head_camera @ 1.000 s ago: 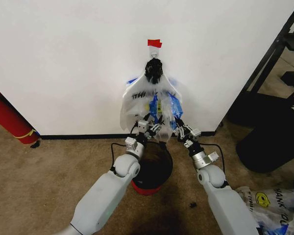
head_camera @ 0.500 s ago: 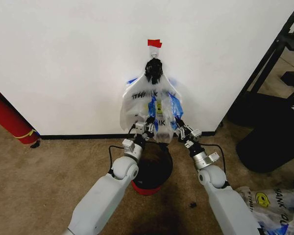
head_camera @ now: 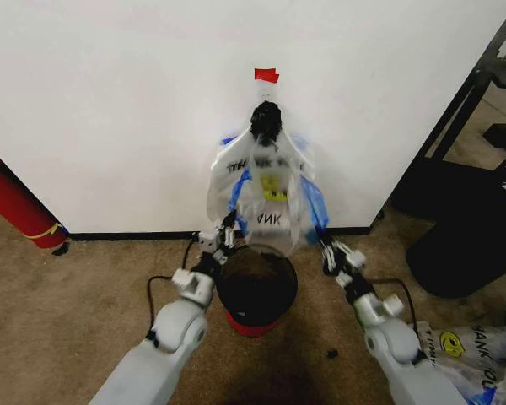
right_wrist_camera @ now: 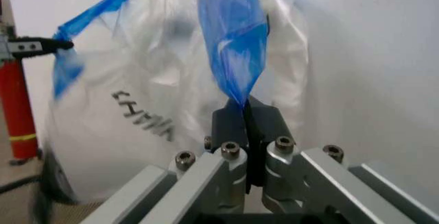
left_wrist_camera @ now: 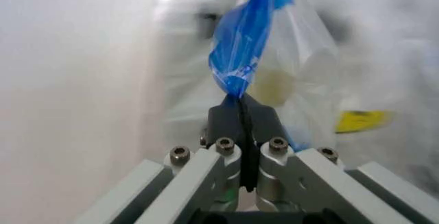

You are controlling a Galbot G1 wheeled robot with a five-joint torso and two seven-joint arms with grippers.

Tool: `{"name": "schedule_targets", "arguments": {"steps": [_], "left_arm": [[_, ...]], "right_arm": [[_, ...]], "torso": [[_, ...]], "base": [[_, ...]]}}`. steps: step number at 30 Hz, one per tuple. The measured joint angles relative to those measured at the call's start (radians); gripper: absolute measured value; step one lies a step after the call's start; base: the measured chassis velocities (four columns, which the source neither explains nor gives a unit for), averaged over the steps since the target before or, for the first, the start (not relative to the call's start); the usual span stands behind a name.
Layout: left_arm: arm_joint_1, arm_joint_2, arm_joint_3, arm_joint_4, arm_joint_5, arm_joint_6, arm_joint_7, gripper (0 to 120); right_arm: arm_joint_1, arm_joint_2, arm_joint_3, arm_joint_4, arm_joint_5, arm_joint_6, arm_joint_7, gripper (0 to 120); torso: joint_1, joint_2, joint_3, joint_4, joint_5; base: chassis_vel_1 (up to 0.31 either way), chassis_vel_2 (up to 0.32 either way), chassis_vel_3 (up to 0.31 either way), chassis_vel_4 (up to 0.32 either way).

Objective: Pick up the garbage bag from the wall and place it over the trash bin.

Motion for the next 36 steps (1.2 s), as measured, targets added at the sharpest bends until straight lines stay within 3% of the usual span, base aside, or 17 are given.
{"name": "schedule_targets", "arguments": {"steps": [7, 13, 15, 17, 25, 36], "left_arm": [[0.137, 0.015, -0.059, -0.160, 0.050, 0.033, -0.074, 0], [0.195, 0.022, -0.093, -0.295, 0.025, -0.004, -0.047, 0], [0.243, 0.021, -0.116, -0.412, -0.003, -0.020, -0.012, 0], [0.273, 0.015, -0.117, -0.461, -0.018, -0.020, -0.003, 0], [0.316, 0.002, -0.118, -0.526, -0.074, 0.017, -0.027, 0], [0.317, -0.005, -0.099, -0.537, -0.179, 0.085, -0.067, 0]], "right_arm": [[-0.086, 0.031, 0.015, 0.081, -0.013, 0.077, -0.008, 0], [-0.135, 0.032, 0.015, 0.237, 0.018, 0.088, -0.031, 0], [-0.153, 0.039, -0.007, 0.336, 0.040, 0.084, -0.056, 0], [-0.155, 0.047, -0.020, 0.372, 0.045, 0.073, -0.071, 0], [-0.146, 0.050, -0.037, 0.407, 0.049, 0.040, -0.076, 0], [-0.123, 0.051, -0.034, 0.366, 0.048, 0.035, -0.071, 0]], "torso": [[0.000, 0.000, 0.000, 0.0004, 0.0001], [0.000, 0.000, 0.000, 0.0003, -0.0001], [0.000, 0.000, 0.000, 0.0003, 0.0000], [0.000, 0.000, 0.000, 0.0003, 0.0000], [0.000, 0.000, 0.000, 0.0003, 0.0000], [0.000, 0.000, 0.000, 0.0002, 0.0001]], "base": [[0.000, 0.000, 0.000, 0.000], [0.000, 0.000, 0.000, 0.000], [0.000, 0.000, 0.000, 0.000], [0.000, 0.000, 0.000, 0.000], [0.000, 0.000, 0.000, 0.000], [0.000, 0.000, 0.000, 0.000]]}}
